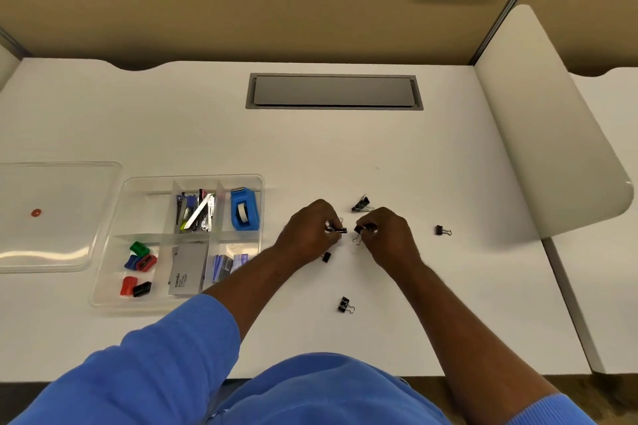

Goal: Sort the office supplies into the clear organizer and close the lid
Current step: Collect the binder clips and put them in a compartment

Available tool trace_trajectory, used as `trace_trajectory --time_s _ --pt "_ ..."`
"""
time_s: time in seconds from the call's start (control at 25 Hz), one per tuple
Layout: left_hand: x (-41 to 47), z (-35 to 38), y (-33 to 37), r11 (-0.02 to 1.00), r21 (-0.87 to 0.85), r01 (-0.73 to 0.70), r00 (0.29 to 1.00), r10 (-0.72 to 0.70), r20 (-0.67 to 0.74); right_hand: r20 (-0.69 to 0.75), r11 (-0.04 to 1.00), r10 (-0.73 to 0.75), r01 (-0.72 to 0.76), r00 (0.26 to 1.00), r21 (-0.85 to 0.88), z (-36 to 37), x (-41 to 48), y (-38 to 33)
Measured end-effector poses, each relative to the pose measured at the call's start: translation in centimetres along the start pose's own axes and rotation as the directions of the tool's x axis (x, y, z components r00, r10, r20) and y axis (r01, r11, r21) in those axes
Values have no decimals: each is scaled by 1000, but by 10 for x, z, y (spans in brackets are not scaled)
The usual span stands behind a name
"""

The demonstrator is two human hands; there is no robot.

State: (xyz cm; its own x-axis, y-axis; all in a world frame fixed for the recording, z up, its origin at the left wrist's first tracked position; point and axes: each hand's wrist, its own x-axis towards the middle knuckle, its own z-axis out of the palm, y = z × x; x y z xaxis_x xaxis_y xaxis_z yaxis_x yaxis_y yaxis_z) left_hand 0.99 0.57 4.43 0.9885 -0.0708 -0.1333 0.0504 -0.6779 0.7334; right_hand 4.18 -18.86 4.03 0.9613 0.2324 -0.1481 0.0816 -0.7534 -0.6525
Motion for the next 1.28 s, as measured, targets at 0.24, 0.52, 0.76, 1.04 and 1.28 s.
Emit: trace_trajectory --time_s 0.24,0.52,0.76,1.04,1.28 --pt "-15 -47 -10 1000 -21 -2 990 -1 -145 -76 986 -124 131 989 99 5 10 -60" --pt "-61 -138 -76 999 -29 44 947 -51 -317 -72 946 -293 300 953 124 70 25 -167" --pt "-110 -216 -175 991 -32 128 910 -131 -393 33 927 -325 311 945 210 168 24 -269" --pt "-122 -254 -243 983 -36 181 934 -183 -306 126 965 -251 238 960 110 239 35 -321" --pt "-119 -266 -254 987 144 74 977 -43 -210 103 936 -306 319 946 -149 249 28 -317"
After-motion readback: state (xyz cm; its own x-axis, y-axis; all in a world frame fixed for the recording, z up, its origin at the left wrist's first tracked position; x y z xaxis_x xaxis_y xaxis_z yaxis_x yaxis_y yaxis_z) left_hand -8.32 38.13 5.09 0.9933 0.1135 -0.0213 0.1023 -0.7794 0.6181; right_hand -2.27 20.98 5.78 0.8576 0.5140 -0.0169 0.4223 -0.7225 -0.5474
